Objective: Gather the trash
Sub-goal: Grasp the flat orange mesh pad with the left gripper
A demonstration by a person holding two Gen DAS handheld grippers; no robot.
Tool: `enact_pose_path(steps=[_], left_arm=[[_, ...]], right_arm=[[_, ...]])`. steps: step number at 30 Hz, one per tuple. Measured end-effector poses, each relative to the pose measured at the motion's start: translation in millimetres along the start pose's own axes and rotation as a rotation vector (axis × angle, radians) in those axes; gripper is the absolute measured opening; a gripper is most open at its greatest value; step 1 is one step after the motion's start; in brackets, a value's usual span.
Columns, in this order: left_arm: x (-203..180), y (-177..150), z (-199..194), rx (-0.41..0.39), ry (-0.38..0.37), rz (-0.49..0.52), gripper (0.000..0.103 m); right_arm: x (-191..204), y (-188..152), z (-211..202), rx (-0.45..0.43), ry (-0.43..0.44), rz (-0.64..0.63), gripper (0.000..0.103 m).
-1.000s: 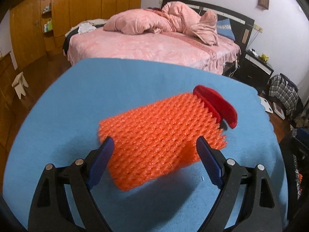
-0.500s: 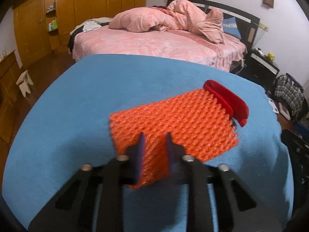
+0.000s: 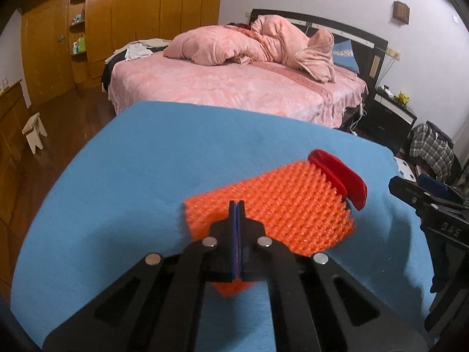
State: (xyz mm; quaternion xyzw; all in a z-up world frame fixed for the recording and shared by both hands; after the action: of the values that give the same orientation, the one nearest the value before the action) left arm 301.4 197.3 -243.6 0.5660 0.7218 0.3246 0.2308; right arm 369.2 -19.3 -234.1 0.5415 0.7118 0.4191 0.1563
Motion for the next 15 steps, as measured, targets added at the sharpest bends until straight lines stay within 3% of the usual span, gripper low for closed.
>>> enact_pose_path(steps=[3,4,5,7,15], left_arm=[[1,-2,0,0.021,-0.034,-0.001,0.001],[0,-2,0,0.023,-0.041,0.004,0.008],[-1,-5,0,0.027,-0.040,0.010,0.029],[-4,-9,0,0.026,-0.042,0.008,0.054],[-18,-29,16,0.093,-0.041,0.004,0.072]], right_arm=[[-3,-1,1,0.007,-0.007,0.003,0.096],[-4,-2,1,0.010,-0.009,0.007,0.096],[-6,-4,1,0.012,-0.010,0.012,0.096],[-8,-6,2,0.018,-0.013,0.019,0.096],[-9,-9,1,0.017,-0.015,0.001,0.096]])
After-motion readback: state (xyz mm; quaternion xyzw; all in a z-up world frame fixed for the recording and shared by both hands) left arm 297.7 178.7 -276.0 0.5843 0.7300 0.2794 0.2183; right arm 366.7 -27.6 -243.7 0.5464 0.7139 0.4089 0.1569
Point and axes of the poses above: each gripper's, at about its wrist camera, not at the fingertips, and z roughly the way its jaws point, x to its left, y to its top, the point moved 8 cm from there along z, roughly the way its jaws point, and after that the axes turned 12 degrees about y, right-handed, at the moved point
